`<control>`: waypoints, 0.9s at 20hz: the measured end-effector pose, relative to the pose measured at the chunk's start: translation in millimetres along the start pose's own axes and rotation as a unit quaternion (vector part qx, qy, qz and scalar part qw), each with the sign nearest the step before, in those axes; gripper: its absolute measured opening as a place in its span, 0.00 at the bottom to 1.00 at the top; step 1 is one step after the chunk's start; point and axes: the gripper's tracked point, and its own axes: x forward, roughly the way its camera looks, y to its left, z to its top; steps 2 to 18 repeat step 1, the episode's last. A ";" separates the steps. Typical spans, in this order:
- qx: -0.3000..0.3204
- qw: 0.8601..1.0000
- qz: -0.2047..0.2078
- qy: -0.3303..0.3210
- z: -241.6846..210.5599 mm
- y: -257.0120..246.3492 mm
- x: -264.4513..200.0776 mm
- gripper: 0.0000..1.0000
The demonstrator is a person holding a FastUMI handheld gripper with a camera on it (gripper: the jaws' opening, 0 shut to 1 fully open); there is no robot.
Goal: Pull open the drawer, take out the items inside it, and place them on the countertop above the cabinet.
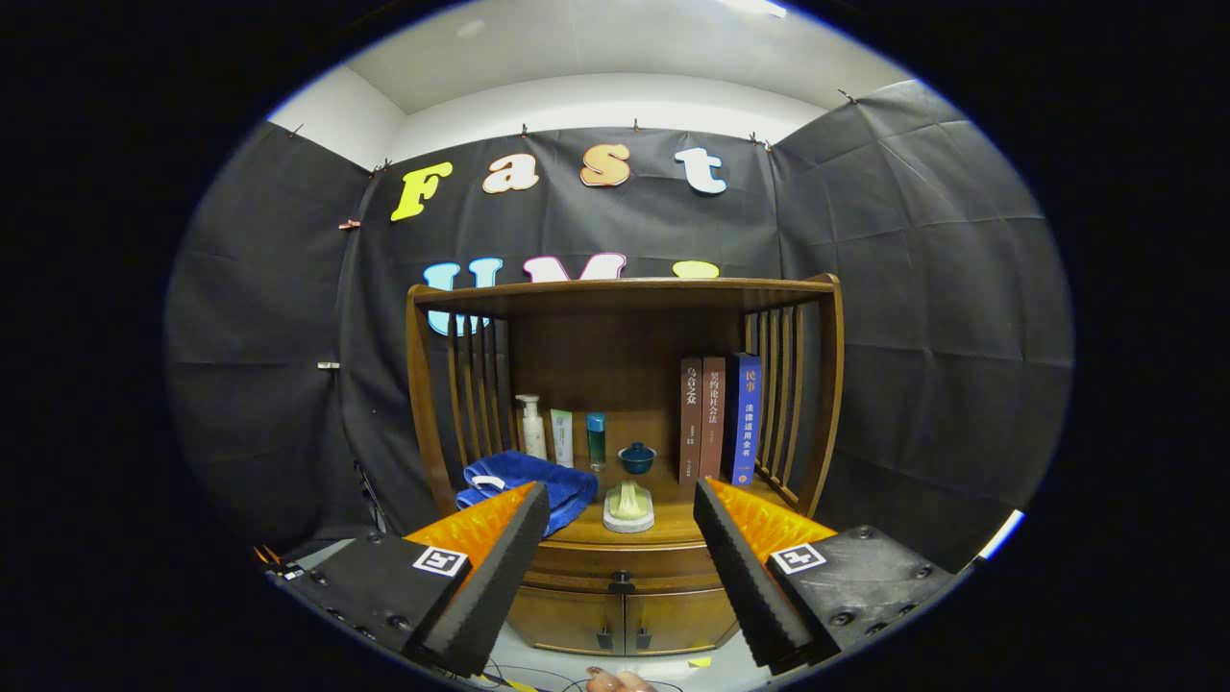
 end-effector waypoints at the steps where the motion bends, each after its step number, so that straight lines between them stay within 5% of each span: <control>1: -0.001 1.000 0.000 0.000 0.6 0.2 -1.0 0.99; 18: -0.001 1.000 0.000 0.000 0.6 0.2 -1.0 0.99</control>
